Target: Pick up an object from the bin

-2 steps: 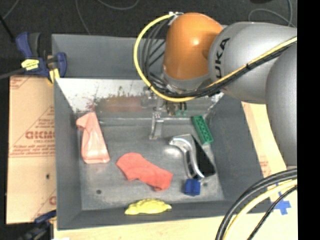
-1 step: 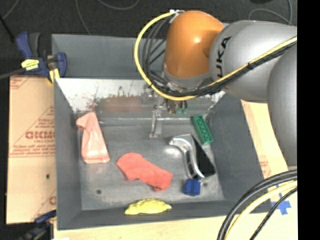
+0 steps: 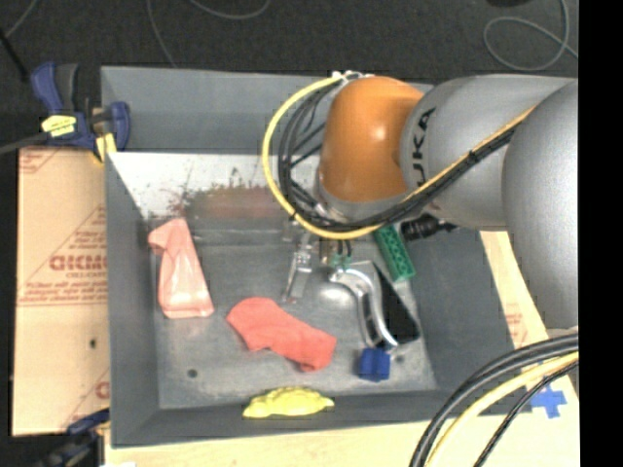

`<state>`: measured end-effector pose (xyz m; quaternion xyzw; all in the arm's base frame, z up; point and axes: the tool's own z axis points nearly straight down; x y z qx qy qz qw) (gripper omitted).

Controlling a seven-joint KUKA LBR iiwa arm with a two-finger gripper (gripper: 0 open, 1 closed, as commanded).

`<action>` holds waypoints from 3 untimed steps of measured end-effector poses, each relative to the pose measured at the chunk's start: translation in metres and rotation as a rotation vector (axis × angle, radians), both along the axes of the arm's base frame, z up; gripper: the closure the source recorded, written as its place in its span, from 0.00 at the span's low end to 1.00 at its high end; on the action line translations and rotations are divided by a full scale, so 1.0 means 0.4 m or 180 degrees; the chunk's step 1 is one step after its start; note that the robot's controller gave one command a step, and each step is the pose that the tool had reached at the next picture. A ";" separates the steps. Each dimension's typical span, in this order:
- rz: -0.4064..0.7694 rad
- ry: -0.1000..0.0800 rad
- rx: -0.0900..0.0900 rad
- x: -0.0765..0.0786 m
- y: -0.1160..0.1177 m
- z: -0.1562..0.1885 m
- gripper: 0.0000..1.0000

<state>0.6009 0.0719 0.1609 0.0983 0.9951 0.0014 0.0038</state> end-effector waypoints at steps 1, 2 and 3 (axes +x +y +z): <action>-0.0048 0.0026 -0.0007 -0.066 -0.012 -0.025 0.00; -0.0510 0.0001 0.0006 -0.110 -0.014 -0.057 0.00; -0.0877 0.0012 -0.0003 -0.151 -0.008 -0.151 0.00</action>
Offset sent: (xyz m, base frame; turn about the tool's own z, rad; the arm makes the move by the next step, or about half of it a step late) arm -0.0607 -0.0033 -0.0397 0.3767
